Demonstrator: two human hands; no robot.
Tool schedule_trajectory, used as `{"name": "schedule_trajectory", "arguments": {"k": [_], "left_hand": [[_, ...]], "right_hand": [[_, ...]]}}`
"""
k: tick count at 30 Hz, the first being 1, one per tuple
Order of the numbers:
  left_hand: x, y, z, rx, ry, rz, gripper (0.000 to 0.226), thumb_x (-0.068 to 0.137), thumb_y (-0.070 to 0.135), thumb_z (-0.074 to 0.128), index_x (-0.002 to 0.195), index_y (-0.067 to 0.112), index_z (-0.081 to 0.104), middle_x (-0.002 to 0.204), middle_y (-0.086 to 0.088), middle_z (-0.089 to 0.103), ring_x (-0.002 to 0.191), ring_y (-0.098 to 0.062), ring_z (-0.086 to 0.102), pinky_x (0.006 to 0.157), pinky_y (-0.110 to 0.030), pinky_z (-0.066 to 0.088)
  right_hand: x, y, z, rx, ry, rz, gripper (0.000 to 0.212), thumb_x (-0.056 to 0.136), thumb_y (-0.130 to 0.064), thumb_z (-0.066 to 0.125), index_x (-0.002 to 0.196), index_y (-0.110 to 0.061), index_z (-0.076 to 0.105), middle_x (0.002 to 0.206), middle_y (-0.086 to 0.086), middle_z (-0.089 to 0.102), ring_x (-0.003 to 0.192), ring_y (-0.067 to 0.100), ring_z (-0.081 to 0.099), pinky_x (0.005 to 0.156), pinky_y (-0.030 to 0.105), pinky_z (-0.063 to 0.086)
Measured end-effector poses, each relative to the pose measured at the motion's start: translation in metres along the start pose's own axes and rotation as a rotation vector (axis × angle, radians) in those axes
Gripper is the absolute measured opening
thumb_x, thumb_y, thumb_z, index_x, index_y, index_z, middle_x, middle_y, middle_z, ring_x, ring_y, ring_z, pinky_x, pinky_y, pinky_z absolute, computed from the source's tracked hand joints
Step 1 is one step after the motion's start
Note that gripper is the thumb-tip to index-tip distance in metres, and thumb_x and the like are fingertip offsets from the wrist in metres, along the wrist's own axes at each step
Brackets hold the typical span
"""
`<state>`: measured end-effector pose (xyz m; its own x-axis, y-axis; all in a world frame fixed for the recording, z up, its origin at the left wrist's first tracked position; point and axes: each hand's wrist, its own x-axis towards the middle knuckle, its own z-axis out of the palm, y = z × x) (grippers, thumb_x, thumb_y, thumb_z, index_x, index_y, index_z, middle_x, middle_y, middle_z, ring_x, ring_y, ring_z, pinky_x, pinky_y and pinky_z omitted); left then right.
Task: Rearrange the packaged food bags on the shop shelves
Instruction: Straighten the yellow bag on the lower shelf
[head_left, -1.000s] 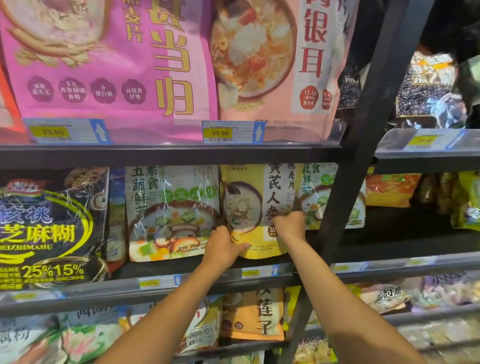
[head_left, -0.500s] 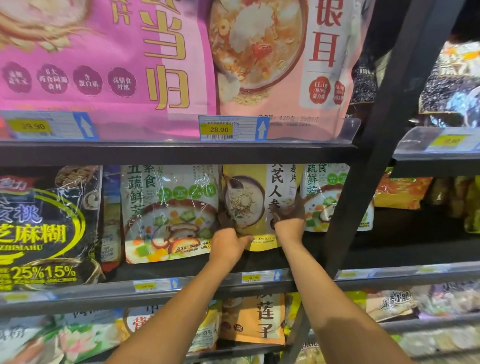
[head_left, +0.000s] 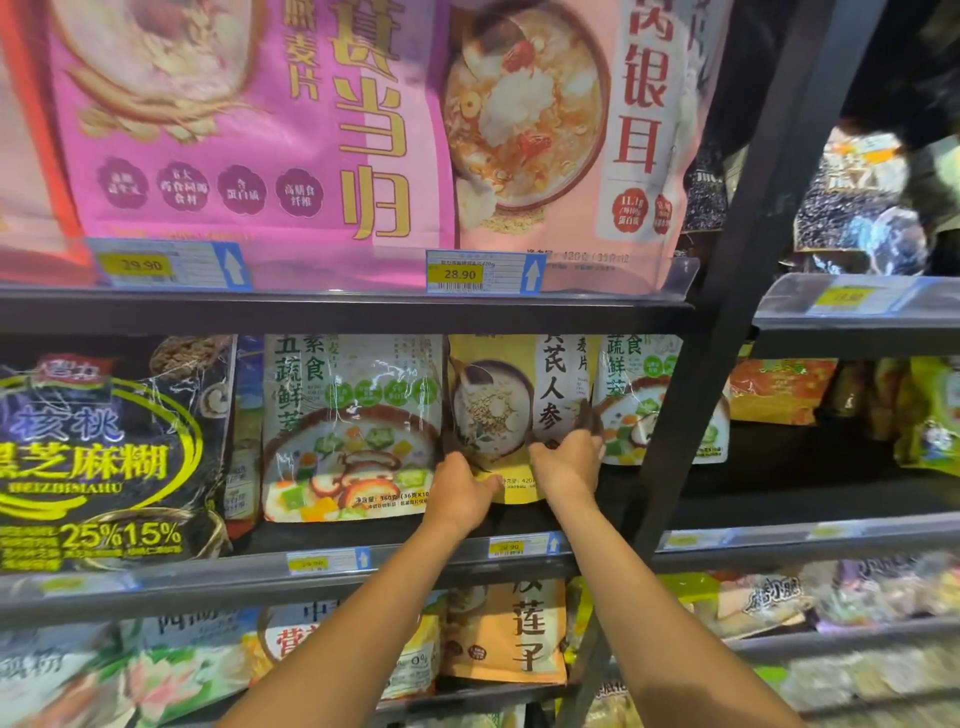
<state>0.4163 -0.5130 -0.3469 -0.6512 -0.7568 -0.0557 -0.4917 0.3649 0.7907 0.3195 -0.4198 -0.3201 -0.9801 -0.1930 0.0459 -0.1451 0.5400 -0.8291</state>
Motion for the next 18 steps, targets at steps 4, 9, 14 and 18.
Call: {"name": "schedule_trajectory", "arguments": {"k": [4, 9, 14, 18], "left_hand": [[-0.015, -0.007, -0.004, -0.032, -0.017, 0.066, 0.054, 0.091, 0.030, 0.075, 0.131, 0.007, 0.046, 0.138, -0.013, 0.054, 0.124, -0.030, 0.056, 0.098, -0.037, 0.048], [-0.037, -0.022, -0.010, 0.030, -0.022, 0.202, 0.073, 0.093, 0.029, 0.072, 0.155, 0.016, 0.035, 0.157, -0.005, 0.044, 0.139, -0.023, 0.048, 0.112, -0.038, 0.044], [-0.067, -0.047, -0.023, 0.282, 0.141, 0.457, 0.063, 0.092, 0.038, 0.070, 0.148, 0.027, 0.043, 0.144, 0.002, 0.049, 0.135, -0.020, 0.044, 0.108, -0.038, 0.045], [-0.089, -0.072, -0.033, 0.461, 0.168, 0.498, 0.079, 0.093, 0.053, 0.065, 0.158, 0.028, 0.028, 0.165, 0.000, 0.030, 0.155, -0.024, 0.020, 0.124, -0.045, 0.027]], "right_hand": [[-0.027, 0.009, 0.001, -0.061, 0.043, -0.180, 0.064, 0.087, -0.038, 0.077, 0.133, -0.004, 0.047, 0.146, 0.016, 0.039, 0.144, 0.037, 0.031, 0.115, 0.051, 0.037], [-0.060, 0.016, -0.005, -0.077, -0.031, -0.265, 0.085, 0.096, -0.034, 0.070, 0.162, -0.011, 0.023, 0.169, 0.008, 0.019, 0.157, 0.025, 0.014, 0.123, 0.039, 0.023], [-0.097, 0.035, -0.011, -0.116, -0.098, -0.368, 0.079, 0.099, -0.033, 0.065, 0.163, -0.016, 0.021, 0.170, 0.002, 0.016, 0.158, 0.020, 0.011, 0.124, 0.036, 0.020], [-0.122, 0.050, -0.018, -0.153, -0.162, -0.430, 0.078, 0.100, -0.033, 0.064, 0.163, -0.020, 0.020, 0.172, 0.000, 0.012, 0.159, 0.017, 0.007, 0.125, 0.035, 0.018]]}}
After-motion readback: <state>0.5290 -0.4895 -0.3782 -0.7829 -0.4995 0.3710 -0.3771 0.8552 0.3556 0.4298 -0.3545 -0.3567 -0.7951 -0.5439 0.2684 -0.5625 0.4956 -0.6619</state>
